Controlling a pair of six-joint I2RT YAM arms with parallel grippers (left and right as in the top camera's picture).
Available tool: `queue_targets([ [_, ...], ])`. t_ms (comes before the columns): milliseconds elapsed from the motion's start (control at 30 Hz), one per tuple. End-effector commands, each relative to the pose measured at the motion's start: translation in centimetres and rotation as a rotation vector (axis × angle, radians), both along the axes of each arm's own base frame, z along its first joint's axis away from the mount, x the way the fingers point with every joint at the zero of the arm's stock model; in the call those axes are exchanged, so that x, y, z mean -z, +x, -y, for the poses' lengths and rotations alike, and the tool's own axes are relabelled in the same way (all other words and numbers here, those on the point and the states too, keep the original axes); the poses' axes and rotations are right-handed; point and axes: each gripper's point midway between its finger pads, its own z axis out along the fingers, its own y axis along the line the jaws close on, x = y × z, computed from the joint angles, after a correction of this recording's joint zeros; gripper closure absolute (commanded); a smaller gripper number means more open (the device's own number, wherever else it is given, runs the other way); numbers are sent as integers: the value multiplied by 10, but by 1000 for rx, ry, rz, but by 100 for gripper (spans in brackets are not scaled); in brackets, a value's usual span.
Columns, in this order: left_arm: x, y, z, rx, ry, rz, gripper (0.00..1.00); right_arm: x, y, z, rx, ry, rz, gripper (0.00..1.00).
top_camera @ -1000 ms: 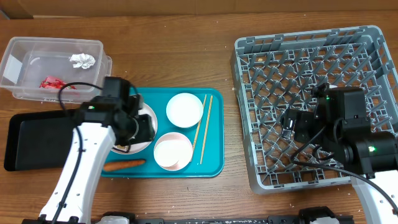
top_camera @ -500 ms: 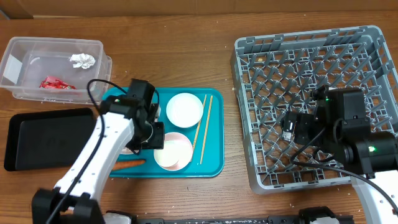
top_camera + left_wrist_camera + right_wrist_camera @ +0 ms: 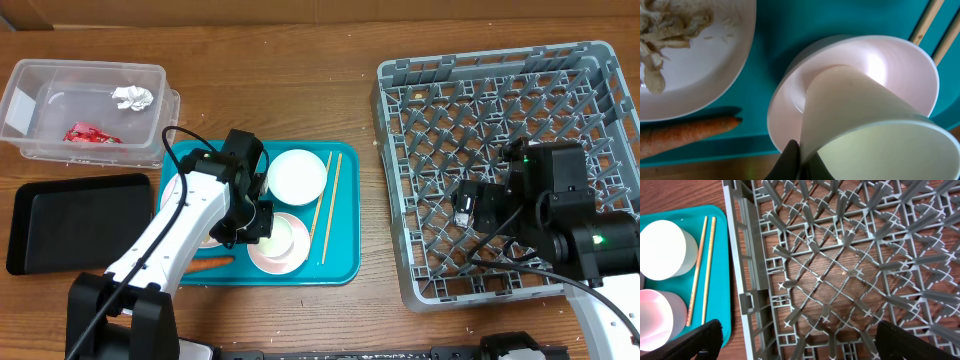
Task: Sort waste into correct bins and load items into the dishwasher
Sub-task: 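Lift the bowl with the left gripper toward the right gripper over the rack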
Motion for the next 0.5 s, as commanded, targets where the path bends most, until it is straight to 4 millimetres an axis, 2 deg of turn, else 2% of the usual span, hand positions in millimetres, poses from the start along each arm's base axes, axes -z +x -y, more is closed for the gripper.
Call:
queue_targets([
  [0,-23,19,9,24,-55,50,96,-11,6,15,75,-53,42,0],
  [167,-70,54,14,-32,-200,148,96,-21,14,61,419,-160,116,0],
  [200,-79,62,18,-48,-259,169,96,-24,17,65,458,-157,136,0],
  [267,-104,77,41,-64,-481,215,96,-27,26,61,463,-110,166,0],
  [333,-133,85,71,-33,-737,249,96,-29,42,35,298,-30,185,0],
  [400,-161,88,96,31,-950,272,96,-33,52,-14,-17,96,206,0],
  [467,-176,85,113,92,-1071,273,96,-41,46,-64,-339,255,230,0],
])
